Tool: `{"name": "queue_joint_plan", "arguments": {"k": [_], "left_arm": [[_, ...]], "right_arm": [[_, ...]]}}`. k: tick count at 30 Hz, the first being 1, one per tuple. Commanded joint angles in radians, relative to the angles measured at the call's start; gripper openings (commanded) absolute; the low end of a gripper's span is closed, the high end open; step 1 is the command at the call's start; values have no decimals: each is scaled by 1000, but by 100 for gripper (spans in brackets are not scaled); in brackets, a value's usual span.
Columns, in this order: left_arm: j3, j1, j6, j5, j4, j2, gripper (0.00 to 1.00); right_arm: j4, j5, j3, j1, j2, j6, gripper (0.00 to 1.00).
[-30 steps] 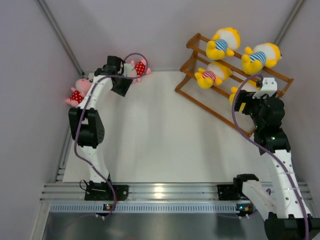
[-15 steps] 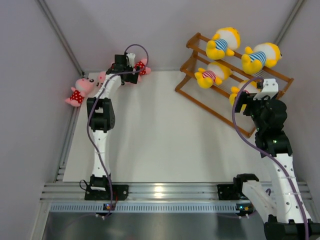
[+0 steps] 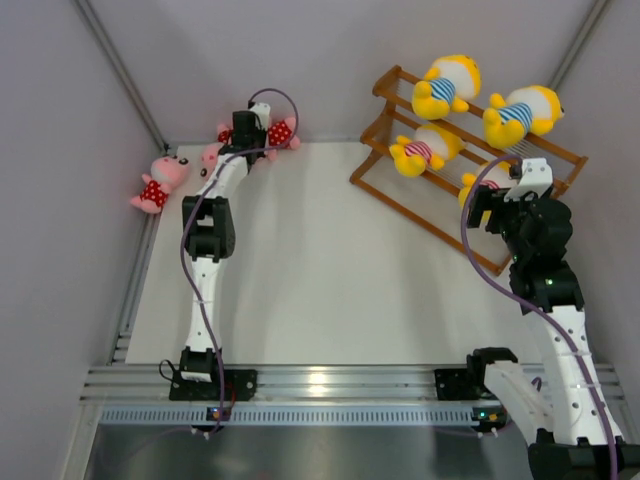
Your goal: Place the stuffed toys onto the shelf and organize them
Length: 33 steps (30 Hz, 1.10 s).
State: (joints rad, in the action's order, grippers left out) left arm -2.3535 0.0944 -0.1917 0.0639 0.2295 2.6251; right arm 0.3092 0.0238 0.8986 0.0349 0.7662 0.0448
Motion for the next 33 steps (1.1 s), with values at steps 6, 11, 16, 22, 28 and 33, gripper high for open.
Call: {"name": "queue_joint_plan", "arguments": {"k": [6, 11, 16, 22, 28, 33], "left_arm": [[318, -18, -32, -256, -75, -323, 0], [583, -18, -118, -484, 66, -581, 0], [834, -16, -369, -673, 334, -871, 0], [936, -7, -662, -848, 778, -1114, 0], [928, 8, -647, -872, 967, -1202, 0], [939, 18, -649, -868, 1019, -1240, 0]], "right_arm": [[42, -65, 95, -4, -56, -2, 86], [99, -223, 140, -1, -71, 39, 86], [182, -494, 244, 31, -38, 104, 85], [197, -560, 341, 277, 116, 107, 84], [64, -637, 315, 575, 306, 141, 85], [-64, -693, 313, 658, 459, 112, 85]]}}
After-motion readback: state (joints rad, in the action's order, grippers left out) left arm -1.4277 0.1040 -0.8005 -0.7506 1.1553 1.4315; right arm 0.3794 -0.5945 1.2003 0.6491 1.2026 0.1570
